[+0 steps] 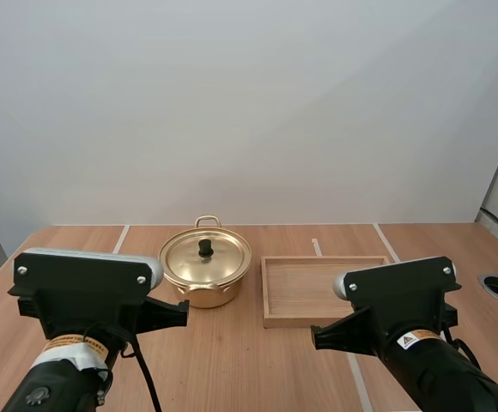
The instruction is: Open the pot, put the grape inside, and close it
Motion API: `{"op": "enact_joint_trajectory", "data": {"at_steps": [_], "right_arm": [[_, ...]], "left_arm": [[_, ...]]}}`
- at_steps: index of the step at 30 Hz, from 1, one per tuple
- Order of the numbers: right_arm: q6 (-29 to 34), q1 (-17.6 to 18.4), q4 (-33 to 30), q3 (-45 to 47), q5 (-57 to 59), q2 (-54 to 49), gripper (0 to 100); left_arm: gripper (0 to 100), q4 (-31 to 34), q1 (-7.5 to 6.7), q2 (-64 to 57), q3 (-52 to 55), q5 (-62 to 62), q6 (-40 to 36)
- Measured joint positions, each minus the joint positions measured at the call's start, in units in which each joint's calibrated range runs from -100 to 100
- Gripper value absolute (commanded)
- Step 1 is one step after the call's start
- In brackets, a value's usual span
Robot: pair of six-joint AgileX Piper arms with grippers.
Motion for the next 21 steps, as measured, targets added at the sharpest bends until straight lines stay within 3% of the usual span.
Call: {"op": "enact_joint_trajectory", "data": {"at_steps": [21], "right_arm": [[0.0,0.0,0.0,2.2,-2.9,0.0,0]], "left_arm": [[0,0.0,0.06,0.0,5.4,-0.7,-0.8]]}}
